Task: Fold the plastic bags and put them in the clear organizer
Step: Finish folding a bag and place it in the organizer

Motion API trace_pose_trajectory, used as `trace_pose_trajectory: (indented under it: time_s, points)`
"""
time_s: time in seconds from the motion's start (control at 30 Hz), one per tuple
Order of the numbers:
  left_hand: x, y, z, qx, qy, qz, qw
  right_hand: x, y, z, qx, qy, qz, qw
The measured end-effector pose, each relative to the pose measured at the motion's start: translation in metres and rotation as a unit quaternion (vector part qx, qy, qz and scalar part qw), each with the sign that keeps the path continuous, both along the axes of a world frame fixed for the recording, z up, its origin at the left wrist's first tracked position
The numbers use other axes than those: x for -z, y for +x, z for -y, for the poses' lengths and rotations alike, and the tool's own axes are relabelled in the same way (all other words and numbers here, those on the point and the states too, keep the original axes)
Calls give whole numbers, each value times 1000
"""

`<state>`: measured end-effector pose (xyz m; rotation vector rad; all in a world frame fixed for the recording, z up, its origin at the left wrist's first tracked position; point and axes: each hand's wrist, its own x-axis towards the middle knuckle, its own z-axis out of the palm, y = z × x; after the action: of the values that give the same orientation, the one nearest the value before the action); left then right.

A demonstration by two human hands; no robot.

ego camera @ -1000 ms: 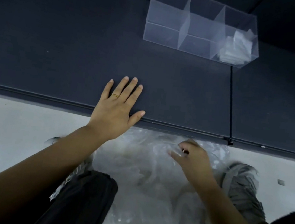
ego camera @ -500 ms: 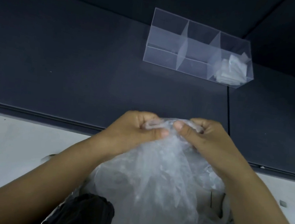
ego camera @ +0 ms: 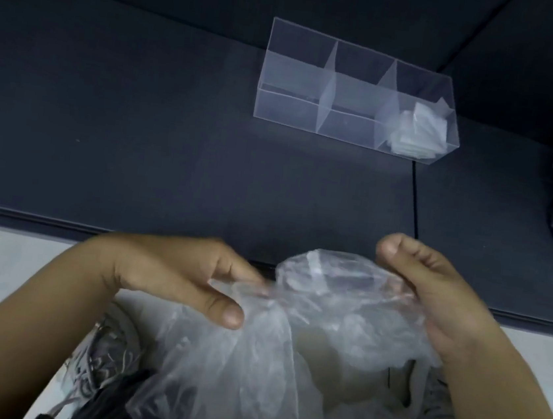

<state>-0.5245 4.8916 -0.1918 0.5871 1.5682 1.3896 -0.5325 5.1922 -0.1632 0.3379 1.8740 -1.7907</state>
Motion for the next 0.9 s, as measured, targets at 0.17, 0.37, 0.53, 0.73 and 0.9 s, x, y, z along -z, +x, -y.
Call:
trace_pose_trajectory:
  time_s: [0.17,0.37,0.53,0.73,0.9]
  points:
    - [-8,-11,-28,-297,-41,-79,951,-19,-34,18,176,-196,65,963]
    - [-15,-22,-40,-335,-120,-478,803,-34,-80,50,280,-290,239,883]
    - [5,-19,-67,-198,-185,-509,817,-37,-87,61,276,-232,144,922]
    - [-5,-29,-64,-553,58,-117,823,-30,-82,69,291,-222,107,924]
    - [-18,-33,-57,-583,113,111,797,-23,-44,61,-63,-44,-172,982]
